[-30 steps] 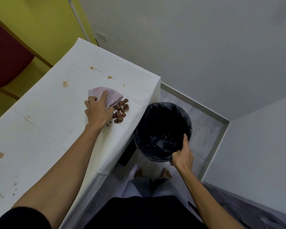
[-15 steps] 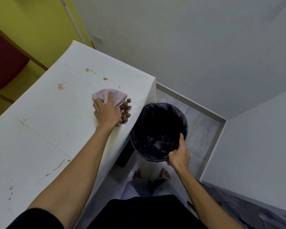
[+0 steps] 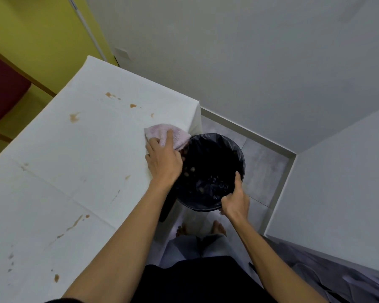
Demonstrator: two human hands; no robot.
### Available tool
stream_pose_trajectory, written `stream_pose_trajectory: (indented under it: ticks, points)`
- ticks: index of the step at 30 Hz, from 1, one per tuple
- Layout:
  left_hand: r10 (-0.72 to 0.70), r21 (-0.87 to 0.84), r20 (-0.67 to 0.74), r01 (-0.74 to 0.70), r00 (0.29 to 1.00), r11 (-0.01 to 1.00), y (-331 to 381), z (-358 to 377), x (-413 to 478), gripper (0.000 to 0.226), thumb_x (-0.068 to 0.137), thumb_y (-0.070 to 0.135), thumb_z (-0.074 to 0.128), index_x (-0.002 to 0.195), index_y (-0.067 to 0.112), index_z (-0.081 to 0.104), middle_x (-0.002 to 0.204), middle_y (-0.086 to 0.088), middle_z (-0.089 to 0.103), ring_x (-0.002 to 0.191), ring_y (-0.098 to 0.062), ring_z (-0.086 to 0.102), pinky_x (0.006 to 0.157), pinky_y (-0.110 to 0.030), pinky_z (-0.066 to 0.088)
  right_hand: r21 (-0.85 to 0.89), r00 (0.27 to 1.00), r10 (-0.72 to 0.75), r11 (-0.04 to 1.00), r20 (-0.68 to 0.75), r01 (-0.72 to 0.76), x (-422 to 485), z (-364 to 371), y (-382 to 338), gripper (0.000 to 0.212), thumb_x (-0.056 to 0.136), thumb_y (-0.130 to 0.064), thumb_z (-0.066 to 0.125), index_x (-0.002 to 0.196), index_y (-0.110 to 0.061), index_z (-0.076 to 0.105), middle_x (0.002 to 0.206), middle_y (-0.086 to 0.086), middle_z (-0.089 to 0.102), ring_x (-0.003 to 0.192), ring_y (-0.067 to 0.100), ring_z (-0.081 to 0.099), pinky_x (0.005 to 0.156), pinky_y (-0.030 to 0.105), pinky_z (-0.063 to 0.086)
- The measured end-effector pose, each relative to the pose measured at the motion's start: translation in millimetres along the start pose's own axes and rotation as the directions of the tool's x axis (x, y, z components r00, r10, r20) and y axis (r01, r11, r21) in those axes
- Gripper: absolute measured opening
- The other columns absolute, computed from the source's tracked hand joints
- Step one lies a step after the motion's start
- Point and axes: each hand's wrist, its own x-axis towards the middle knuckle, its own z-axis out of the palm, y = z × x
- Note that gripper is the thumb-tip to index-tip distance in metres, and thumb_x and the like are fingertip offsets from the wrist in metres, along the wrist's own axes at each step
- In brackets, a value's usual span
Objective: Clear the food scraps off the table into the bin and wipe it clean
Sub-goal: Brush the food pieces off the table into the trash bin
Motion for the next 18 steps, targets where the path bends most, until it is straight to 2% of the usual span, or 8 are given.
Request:
stream_pose_trajectory:
  ticks: [3, 7, 10, 14, 18]
  points:
    - [0.040, -0.043, 0.015, -0.040, 0.999, 0.998, 19, 13, -25, 0.067, 0.088, 0.017, 0.049, 0.152, 0.026, 0.029, 0.131, -0.017, 0.036, 0.119, -0.036, 0.037, 0.099, -0.049, 0.040, 0.011, 1.000, 0.005, 1.000, 0.002, -0.005, 0, 1, 0, 0.101, 0.082, 0.008, 0.052, 0.150, -0.048, 0.005, 0.086, 0.006, 0.060, 0.072, 0.027, 0.065, 0.062, 0.045, 0.061]
    - [0.076, -0.105, 0.016, -0.074, 0.997, 0.992, 25, 18, -38, 0.066, 0.090, 0.016, 0.047, 0.152, 0.028, 0.029, 0.143, -0.023, 0.031, 0.125, -0.038, 0.036, 0.101, -0.048, 0.041, 0.025, 1.000, 0.019, 1.000, -0.006, -0.019, 1, -1, 2, 0.100, 0.082, 0.007, 0.053, 0.150, -0.050, 0.005, 0.089, 0.006, 0.061, 0.074, 0.028, 0.066, 0.064, 0.046, 0.062]
    - [0.085, -0.170, -0.050, -0.092, 0.995, 0.981, 12, 0, -24, 0.065, 0.091, 0.016, 0.048, 0.153, 0.026, 0.031, 0.135, -0.025, 0.037, 0.121, -0.040, 0.037, 0.104, -0.049, 0.040, 0.029, 1.000, 0.025, 0.999, 0.000, -0.025, 2, -3, 3, 0.101, 0.082, 0.008, 0.053, 0.151, -0.049, 0.006, 0.086, 0.006, 0.061, 0.071, 0.026, 0.065, 0.062, 0.044, 0.062]
    - [0.013, -0.225, -0.151, -0.047, 0.989, 0.973, -19, -34, 1, 0.067, 0.092, 0.015, 0.052, 0.154, 0.026, 0.030, 0.131, -0.023, 0.036, 0.123, -0.041, 0.037, 0.110, -0.046, 0.037, 0.043, 0.999, 0.042, 0.998, 0.003, -0.042, 1, -6, 1, 0.101, 0.082, 0.010, 0.052, 0.152, -0.048, 0.007, 0.095, 0.003, 0.060, 0.073, 0.026, 0.066, 0.062, 0.042, 0.062]
    - [-0.069, -0.144, -0.212, 0.039, 0.975, 0.989, -47, -57, 20, 0.067, 0.092, 0.014, 0.052, 0.153, 0.026, 0.030, 0.133, -0.020, 0.034, 0.126, -0.037, 0.034, 0.106, -0.041, 0.038, 0.043, 1.000, 0.027, 0.999, 0.005, -0.028, -1, -6, 0, 0.101, 0.082, 0.010, 0.052, 0.152, -0.046, 0.008, 0.098, 0.001, 0.059, 0.075, 0.025, 0.066, 0.063, 0.042, 0.062]
